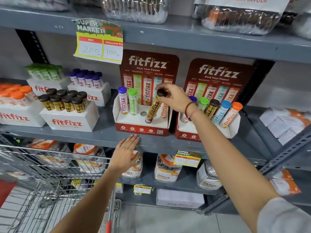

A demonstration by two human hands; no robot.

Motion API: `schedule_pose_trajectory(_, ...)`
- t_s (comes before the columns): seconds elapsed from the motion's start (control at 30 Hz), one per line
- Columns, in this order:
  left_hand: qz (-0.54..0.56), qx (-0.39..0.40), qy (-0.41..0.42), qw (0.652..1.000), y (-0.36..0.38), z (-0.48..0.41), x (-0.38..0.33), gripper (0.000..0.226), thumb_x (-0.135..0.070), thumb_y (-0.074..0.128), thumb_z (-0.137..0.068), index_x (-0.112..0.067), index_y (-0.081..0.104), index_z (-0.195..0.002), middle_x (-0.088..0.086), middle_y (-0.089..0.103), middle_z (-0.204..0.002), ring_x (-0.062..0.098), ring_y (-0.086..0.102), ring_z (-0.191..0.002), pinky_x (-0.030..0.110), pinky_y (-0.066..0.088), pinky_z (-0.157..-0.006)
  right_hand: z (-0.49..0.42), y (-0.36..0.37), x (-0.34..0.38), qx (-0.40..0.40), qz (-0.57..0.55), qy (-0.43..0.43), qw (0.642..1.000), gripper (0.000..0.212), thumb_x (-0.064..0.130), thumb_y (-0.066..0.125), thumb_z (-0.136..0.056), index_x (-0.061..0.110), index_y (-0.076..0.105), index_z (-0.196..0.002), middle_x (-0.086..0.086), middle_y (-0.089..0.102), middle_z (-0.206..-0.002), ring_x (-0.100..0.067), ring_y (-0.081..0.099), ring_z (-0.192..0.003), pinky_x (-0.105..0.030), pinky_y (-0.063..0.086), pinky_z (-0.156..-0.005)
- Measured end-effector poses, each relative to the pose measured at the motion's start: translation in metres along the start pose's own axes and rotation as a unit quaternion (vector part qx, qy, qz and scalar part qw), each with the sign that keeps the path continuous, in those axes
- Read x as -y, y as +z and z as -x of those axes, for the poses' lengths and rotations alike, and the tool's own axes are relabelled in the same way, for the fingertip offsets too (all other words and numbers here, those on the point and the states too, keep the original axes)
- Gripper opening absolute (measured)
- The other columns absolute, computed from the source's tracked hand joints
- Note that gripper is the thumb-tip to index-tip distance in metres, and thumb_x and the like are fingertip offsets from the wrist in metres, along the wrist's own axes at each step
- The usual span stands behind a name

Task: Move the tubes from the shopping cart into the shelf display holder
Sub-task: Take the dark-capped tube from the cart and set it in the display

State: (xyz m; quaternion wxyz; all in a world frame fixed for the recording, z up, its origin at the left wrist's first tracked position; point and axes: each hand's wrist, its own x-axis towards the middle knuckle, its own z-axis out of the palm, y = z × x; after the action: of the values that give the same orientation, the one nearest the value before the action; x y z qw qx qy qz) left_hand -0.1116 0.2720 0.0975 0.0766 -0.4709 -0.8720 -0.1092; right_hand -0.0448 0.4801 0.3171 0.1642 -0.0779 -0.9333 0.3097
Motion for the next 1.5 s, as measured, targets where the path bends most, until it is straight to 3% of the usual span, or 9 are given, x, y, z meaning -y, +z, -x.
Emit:
schedule_pose_trajectory(0.1, 0.008, 0.003, -0.001, 1.0, 0.0, 0.001, 0.0, 0.059, -0.043, 0.039, -0.087, -0.005, 0.052, -0.13, 0.011, 0.052, -0.135, 0.024, 0.046, -0.125, 0.037, 0.023, -0.105, -0.018, 0.004, 0.005, 0.015, 0.017, -0.001, 1.0, 0.041, 0.001, 0.056, -0.084, 0.009, 0.055, -0.124, -0.011, 0.055, -0.13, -0.014, 0.052, -0.107, -0.012, 0.038, -0.088)
schedule_pose_trajectory(0.17, 0.014, 0.0, -0.002, 1.0, 0.0, 0.001, -0.001, 0.059, -0.043, 0.039, -0.087, -0.005, 0.052, -0.13, 0.01, 0.053, -0.134, 0.024, 0.046, -0.125, 0.036, 0.02, -0.105, -0.029, 0.01, 0.005, 0.022, 0.021, 0.001, 1.0, 0.04, -0.001, 0.056, -0.083, 0.008, 0.056, -0.123, -0.013, 0.056, -0.129, -0.022, 0.054, -0.114, -0.025, 0.042, -0.099)
schedule_pose_trajectory(0.27, 0.013, -0.008, 0.003, 1.0, 0.0, 0.001, 0.0, 0.059, -0.043, 0.038, -0.087, -0.005, 0.051, -0.131, 0.01, 0.052, -0.135, 0.024, 0.046, -0.125, 0.036, 0.02, -0.106, -0.042, 0.02, 0.005, 0.041, 0.035, 0.004, 0.999, 0.038, 0.001, 0.055, -0.084, 0.012, 0.055, -0.12, -0.014, 0.057, -0.125, -0.028, 0.054, -0.115, -0.041, 0.044, -0.103)
schedule_pose_trajectory(0.47, 0.004, -0.008, 0.011, 1.0, 0.0, 0.001, 0.002, 0.06, -0.044, 0.037, -0.088, -0.007, 0.05, -0.132, 0.009, 0.051, -0.136, 0.023, 0.045, -0.126, 0.044, 0.026, -0.104, -0.059, 0.021, 0.009, 0.075, 0.08, 0.017, 0.994, 0.042, 0.002, 0.049, -0.09, 0.015, 0.047, -0.129, -0.011, 0.049, -0.138, -0.027, 0.051, -0.12, -0.026, 0.038, -0.096)
schedule_pose_trajectory(0.57, 0.005, -0.01, 0.012, 1.0, 0.0, 0.0, 0.001, 0.059, -0.044, 0.037, -0.088, -0.006, 0.05, -0.132, 0.009, 0.052, -0.136, 0.023, 0.045, -0.126, 0.045, 0.029, -0.104, -0.064, 0.015, 0.01, 0.074, 0.1, 0.012, 0.992, 0.043, -0.001, 0.051, -0.089, 0.013, 0.049, -0.129, -0.011, 0.05, -0.138, -0.027, 0.047, -0.126, -0.03, 0.035, -0.104)
schedule_pose_trajectory(0.8, 0.003, -0.006, 0.011, 1.0, -0.001, 0.001, 0.0, 0.059, -0.043, 0.037, -0.088, -0.007, 0.051, -0.131, 0.009, 0.053, -0.135, 0.022, 0.047, -0.125, 0.045, 0.032, -0.103, -0.07, 0.023, 0.014, 0.088, 0.123, -0.001, 0.988, 0.043, 0.005, 0.057, -0.087, 0.012, 0.05, -0.129, -0.014, 0.054, -0.134, -0.029, 0.05, -0.123, -0.034, 0.037, -0.104)
schedule_pose_trajectory(0.97, 0.009, -0.007, 0.012, 1.0, -0.001, 0.0, 0.0, 0.058, -0.043, 0.038, -0.087, -0.006, 0.052, -0.131, 0.009, 0.053, -0.134, 0.023, 0.047, -0.125, 0.045, 0.032, -0.103, -0.068, 0.032, 0.012, 0.159, 0.157, 0.001, 0.975, 0.049, 0.004, 0.061, -0.084, 0.013, 0.048, -0.13, -0.014, 0.049, -0.137, -0.03, 0.047, -0.125, -0.039, 0.037, -0.106)
schedule_pose_trajectory(1.27, 0.029, -0.015, 0.011, 0.999, -0.004, 0.002, -0.002, 0.055, -0.035, 0.054, -0.084, -0.006, 0.051, -0.131, 0.01, 0.053, -0.134, 0.025, 0.047, -0.125, 0.045, 0.027, -0.103, -0.062, 0.039, 0.009, 0.122, 0.14, 0.002, 0.983, 0.046, 0.006, 0.058, -0.087, 0.009, 0.046, -0.132, -0.018, 0.05, -0.136, -0.032, 0.045, -0.126, -0.037, 0.035, -0.106)
schedule_pose_trajectory(1.5, 0.054, -0.028, 0.003, 0.998, -0.015, 0.007, 0.002, 0.058, -0.042, 0.044, -0.085, -0.004, 0.054, -0.127, 0.013, 0.054, -0.132, 0.028, 0.048, -0.123, 0.044, 0.029, -0.103, -0.044, 0.047, 0.012, 0.09, 0.128, 0.018, 0.988, 0.056, 0.015, 0.059, -0.088, 0.012, 0.034, -0.139, -0.015, 0.041, -0.142, -0.029, 0.041, -0.128, -0.036, 0.034, -0.106)
